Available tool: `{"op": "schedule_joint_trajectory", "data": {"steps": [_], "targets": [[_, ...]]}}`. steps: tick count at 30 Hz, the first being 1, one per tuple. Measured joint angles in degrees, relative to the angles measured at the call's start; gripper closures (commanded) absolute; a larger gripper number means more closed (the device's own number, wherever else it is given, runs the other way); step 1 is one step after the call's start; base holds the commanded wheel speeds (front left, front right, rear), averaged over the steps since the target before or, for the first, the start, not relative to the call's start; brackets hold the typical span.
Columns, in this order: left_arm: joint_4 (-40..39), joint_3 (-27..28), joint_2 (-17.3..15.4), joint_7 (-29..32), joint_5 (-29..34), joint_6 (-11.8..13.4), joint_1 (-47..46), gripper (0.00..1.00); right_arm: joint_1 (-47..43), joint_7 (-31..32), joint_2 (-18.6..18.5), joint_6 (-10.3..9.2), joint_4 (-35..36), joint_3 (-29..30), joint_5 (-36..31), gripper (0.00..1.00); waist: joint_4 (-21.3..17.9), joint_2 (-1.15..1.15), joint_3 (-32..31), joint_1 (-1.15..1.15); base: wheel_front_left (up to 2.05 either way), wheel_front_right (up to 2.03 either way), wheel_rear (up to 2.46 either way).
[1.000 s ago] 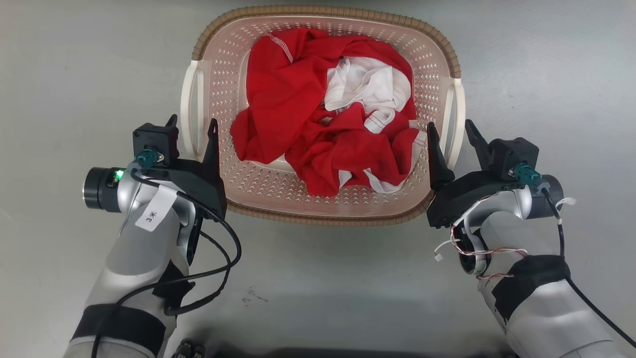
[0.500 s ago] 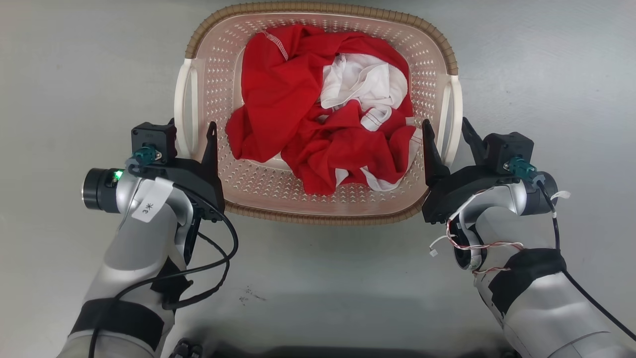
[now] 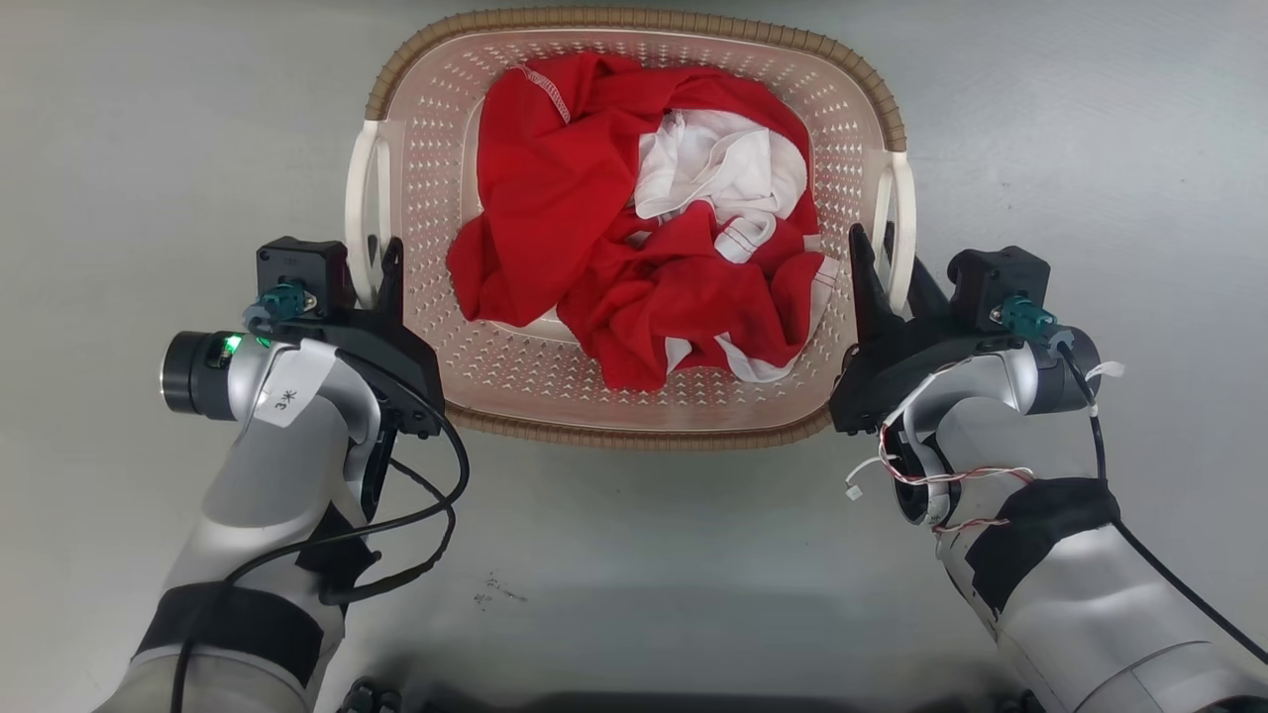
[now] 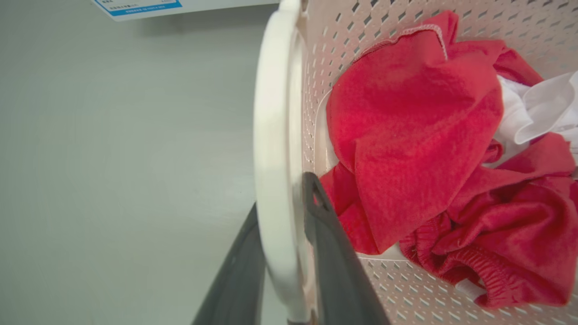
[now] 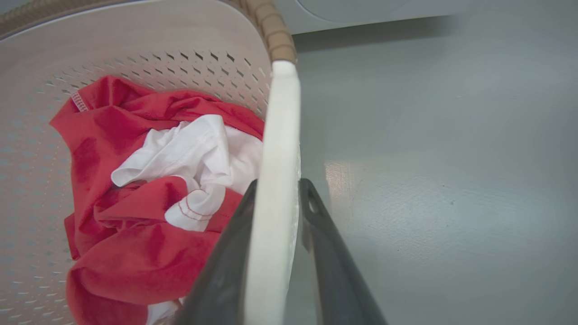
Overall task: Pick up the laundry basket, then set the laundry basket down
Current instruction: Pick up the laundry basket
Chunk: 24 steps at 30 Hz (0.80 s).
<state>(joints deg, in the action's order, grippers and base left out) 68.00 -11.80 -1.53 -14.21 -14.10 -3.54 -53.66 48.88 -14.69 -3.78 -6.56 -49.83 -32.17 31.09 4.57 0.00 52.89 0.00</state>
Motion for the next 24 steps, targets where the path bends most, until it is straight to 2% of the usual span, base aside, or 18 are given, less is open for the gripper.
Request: {"op": "schedule_joint_trajectory", "data": {"steps": [1,2,3,4,8,24], "targets": [[0.12,-0.11,-0.04,-0.03,-0.14,-0.02,0.01,0.92,0.04,0.00,0.00,-0.01,-0.12,-0.31,0.37,0.71,-0.02,0.00,-0.02,0.00,0.00,0.00,0.00],[0.25,-0.25,-0.07,-0.04,-0.40,-0.13,0.02,1.00,0.05,-0.01,0.00,-0.07,-0.24,-0.67,0.84,0.78,-0.05,0.00,-0.04,0.00,0.00,0.00,0.00],[0.31,-0.37,-0.08,-0.05,-0.49,-0.42,0.02,1.00,0.14,-0.01,0.00,-0.10,-0.40,-0.94,1.19,0.86,-0.08,0.00,-0.08,0.00,0.00,0.00,0.00],[0.37,-0.58,-0.09,-0.05,-0.57,-0.51,0.02,1.00,0.34,-0.01,0.00,-0.49,-0.60,-1.24,1.35,1.00,-0.12,0.00,-0.11,0.00,0.00,0.00,0.00],[0.47,-1.69,0.07,-0.07,-2.00,-0.51,0.07,1.00,1.45,0.00,-0.18,-1.00,-1.58,-2.20,2.30,1.00,-0.26,0.00,-0.36,0.00,0.00,0.00,0.00],[0.18,-6.89,0.01,-0.02,-7.55,0.07,1.52,1.00,2.50,0.00,-0.43,-1.07,-5.91,-6.38,5.70,1.00,-0.79,0.00,-2.97,0.00,0.00,0.00,0.00]]}}
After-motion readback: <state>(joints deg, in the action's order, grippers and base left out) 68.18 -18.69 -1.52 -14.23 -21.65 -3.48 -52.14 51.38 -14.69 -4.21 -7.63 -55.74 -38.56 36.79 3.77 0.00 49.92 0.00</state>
